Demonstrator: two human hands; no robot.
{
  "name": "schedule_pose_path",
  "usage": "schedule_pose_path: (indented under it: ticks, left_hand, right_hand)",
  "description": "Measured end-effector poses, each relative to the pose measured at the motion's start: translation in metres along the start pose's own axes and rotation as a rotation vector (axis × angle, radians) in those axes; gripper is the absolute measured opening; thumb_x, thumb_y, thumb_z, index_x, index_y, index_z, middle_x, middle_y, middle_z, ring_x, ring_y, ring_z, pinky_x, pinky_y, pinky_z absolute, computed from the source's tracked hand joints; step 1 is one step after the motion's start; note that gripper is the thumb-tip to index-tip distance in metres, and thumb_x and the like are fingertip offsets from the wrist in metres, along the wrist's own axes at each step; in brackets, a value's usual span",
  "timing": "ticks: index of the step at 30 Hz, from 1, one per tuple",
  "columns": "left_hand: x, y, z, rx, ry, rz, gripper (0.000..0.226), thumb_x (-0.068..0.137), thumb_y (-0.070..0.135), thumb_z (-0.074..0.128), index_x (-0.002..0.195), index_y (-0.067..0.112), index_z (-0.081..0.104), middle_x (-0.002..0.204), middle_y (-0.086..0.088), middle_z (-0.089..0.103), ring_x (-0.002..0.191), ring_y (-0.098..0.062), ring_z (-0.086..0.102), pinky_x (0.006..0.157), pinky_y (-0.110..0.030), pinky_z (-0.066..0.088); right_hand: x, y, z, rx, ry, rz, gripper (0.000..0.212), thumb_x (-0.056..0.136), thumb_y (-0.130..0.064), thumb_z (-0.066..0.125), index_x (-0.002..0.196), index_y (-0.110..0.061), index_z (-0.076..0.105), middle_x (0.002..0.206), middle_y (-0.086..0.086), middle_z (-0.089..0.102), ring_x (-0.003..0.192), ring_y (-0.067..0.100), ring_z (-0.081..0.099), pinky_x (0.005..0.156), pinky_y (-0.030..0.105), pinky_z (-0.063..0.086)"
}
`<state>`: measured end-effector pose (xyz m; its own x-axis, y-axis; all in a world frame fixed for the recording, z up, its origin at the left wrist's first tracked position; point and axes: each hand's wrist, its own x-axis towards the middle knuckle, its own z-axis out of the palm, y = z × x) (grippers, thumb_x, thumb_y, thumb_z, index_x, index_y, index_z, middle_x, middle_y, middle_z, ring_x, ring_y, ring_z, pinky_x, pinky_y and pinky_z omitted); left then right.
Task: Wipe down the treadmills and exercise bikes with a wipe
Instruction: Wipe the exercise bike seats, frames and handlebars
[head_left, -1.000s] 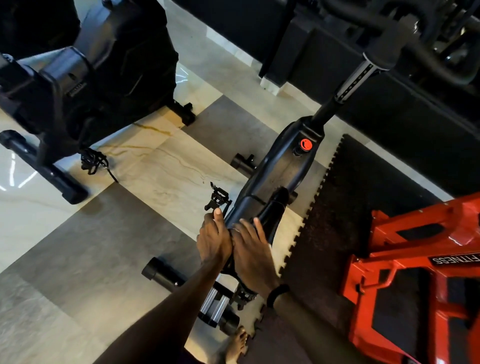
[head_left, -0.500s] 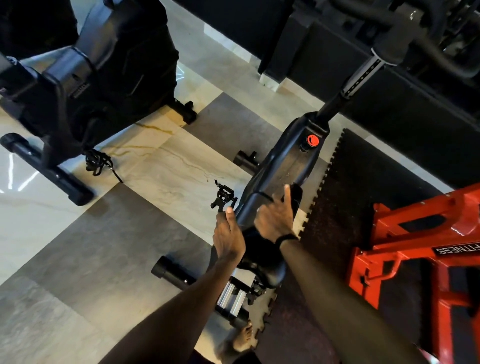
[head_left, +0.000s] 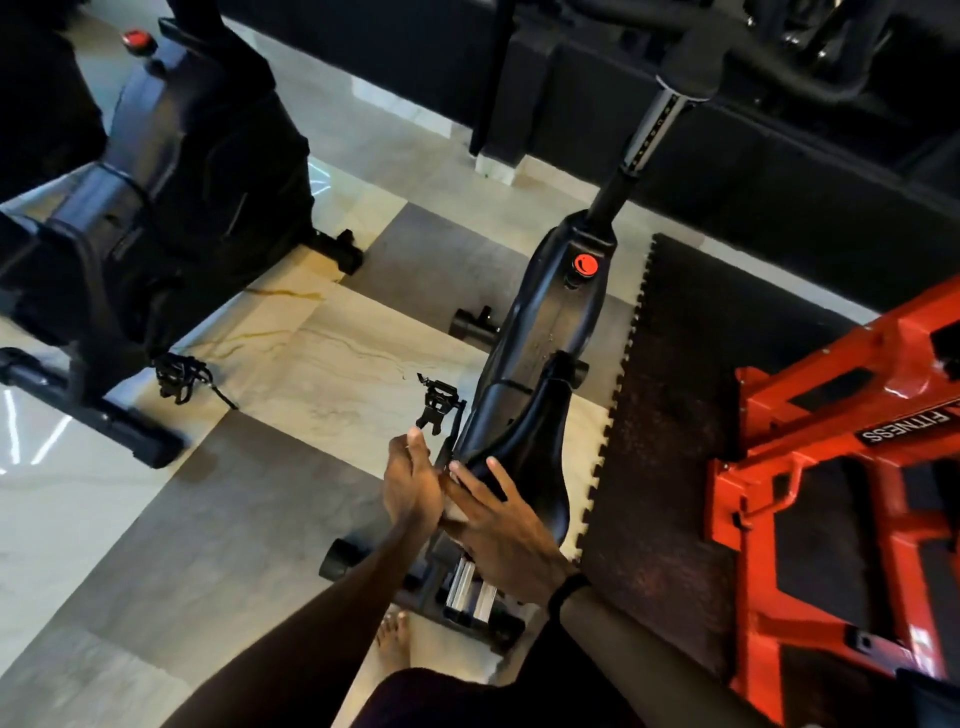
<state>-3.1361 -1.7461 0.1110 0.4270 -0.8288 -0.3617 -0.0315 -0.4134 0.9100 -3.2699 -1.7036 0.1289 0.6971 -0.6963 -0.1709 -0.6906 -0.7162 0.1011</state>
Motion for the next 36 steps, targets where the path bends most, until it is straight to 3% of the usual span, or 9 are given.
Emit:
schedule_pose_path:
  ticks: [4,7,11,13,16,22,25,28,36]
  left_hand:
    - [-0.003,0.009,0.016,-0.028,-0.043,-0.003,0.062,0.087,0.071,0.023,0.107,0.021,0.054,0.090,0.000,0.063,0.094,-0.028,0.062,0.089,-0.052,0.051]
    - [-0.005,0.012,0.025,-0.005,-0.100,-0.024,0.066,0.096,0.067,0.023,0.121,0.015,0.056,0.109,-0.012,0.065,0.108,-0.034,0.060,0.097,-0.053,0.047]
    - [-0.009,0.007,0.036,0.062,-0.205,-0.091,0.084,0.089,0.075,0.014,0.135,0.014,0.048,0.135,-0.015,0.055,0.125,-0.036,0.051,0.108,-0.054,0.038]
    - [-0.006,0.003,0.038,-0.010,-0.232,-0.169,0.097,0.079,0.085,0.015,0.138,0.013,0.043,0.140,-0.014,0.050,0.128,-0.034,0.048,0.110,-0.055,0.036]
    - [0.003,0.001,0.040,-0.115,-0.255,-0.238,0.107,0.072,0.091,0.021,0.139,0.009,0.038,0.144,-0.017,0.043,0.133,-0.034,0.043,0.113,-0.054,0.034]
    - [-0.007,0.011,0.049,0.072,-0.093,-0.204,0.077,0.100,0.064,0.016,0.146,0.006,0.034,0.149,-0.023,0.039,0.136,-0.039,0.040,0.112,-0.055,0.030]
    - [-0.010,0.009,0.052,0.149,0.019,-0.137,0.070,0.101,0.061,0.021,0.140,0.005,0.036,0.142,-0.025,0.042,0.128,-0.041,0.045,0.107,-0.056,0.033]
    - [-0.010,0.008,0.049,0.237,0.046,-0.071,0.063,0.103,0.056,0.024,0.139,0.006,0.036,0.140,-0.024,0.043,0.123,-0.041,0.048,0.105,-0.053,0.034]
    - [-0.011,0.006,0.048,0.320,0.060,-0.012,0.055,0.103,0.054,0.025,0.133,0.010,0.037,0.134,-0.019,0.049,0.113,-0.038,0.055,0.101,-0.057,0.038]
  right_hand:
    - [-0.042,0.028,0.007,-0.057,0.019,-0.069,0.049,0.099,-0.033,0.034,0.147,-0.038,0.042,0.168,0.005,0.006,0.155,0.031,0.001,0.120,0.061,0.012]
    - [-0.058,0.042,0.012,-0.024,-0.021,-0.048,0.053,0.100,-0.034,0.038,0.151,-0.046,0.029,0.169,0.003,0.001,0.154,0.034,0.000,0.120,0.063,0.007]
    - [-0.049,0.025,0.005,0.156,0.067,0.112,0.031,0.098,-0.037,0.045,0.117,-0.038,0.069,0.167,-0.002,0.014,0.155,0.027,-0.001,0.118,0.063,0.011]
    - [-0.038,0.017,0.002,0.145,0.088,0.130,0.019,0.090,-0.034,0.060,0.101,-0.033,0.075,0.166,-0.001,0.019,0.154,0.025,-0.003,0.119,0.061,0.005]
    - [-0.029,0.018,0.000,0.111,0.086,0.102,0.023,0.087,-0.036,0.063,0.106,-0.035,0.075,0.165,0.003,0.022,0.154,0.026,-0.006,0.120,0.061,0.005]
    - [-0.073,0.029,0.013,0.251,0.037,0.203,0.043,0.106,-0.038,0.029,0.146,-0.049,0.040,0.168,-0.001,-0.014,0.154,0.027,-0.013,0.120,0.055,-0.005]
    - [-0.090,0.021,0.028,0.224,0.040,0.274,0.048,0.108,-0.041,0.018,0.155,-0.049,0.015,0.168,0.004,-0.013,0.154,0.027,-0.013,0.118,0.056,-0.003]
    - [-0.089,-0.002,0.042,0.233,0.137,0.408,0.051,0.107,-0.044,0.013,0.157,-0.045,0.006,0.168,0.009,-0.007,0.154,0.030,-0.003,0.119,0.056,0.005]
    - [-0.049,-0.038,0.029,0.800,0.671,0.981,0.053,0.105,-0.033,0.031,0.157,-0.022,0.022,0.165,0.008,0.019,0.151,0.015,0.021,0.122,0.027,0.017]
